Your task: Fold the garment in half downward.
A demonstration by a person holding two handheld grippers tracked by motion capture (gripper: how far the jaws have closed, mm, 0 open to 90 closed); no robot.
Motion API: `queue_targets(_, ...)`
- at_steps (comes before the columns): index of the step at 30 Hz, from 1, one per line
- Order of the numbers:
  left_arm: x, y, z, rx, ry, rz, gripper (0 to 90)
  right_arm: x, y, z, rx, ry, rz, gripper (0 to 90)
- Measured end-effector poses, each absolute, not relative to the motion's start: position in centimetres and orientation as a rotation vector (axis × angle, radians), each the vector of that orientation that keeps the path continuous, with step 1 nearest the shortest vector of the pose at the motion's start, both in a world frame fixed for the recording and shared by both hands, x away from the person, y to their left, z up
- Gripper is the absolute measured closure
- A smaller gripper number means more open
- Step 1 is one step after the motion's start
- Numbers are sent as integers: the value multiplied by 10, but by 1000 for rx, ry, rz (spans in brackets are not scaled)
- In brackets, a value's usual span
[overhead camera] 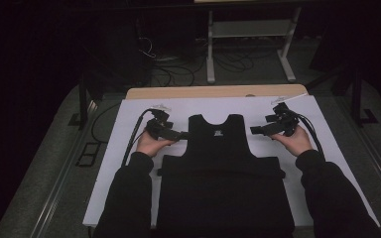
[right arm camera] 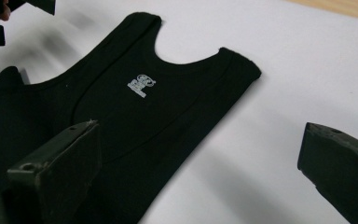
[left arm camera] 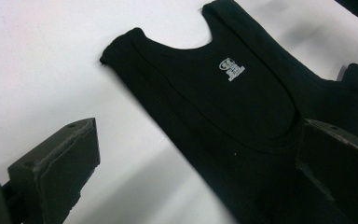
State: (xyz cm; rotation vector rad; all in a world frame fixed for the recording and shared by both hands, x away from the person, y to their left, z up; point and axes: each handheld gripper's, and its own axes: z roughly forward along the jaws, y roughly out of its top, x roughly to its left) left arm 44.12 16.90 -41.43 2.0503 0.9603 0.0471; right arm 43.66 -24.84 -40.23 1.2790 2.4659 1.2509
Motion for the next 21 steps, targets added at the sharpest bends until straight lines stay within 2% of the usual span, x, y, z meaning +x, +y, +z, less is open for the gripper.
queue_targets(21,445,157,-433,2045,970,17,0,440,-230,-426,1282,2521,1211,0)
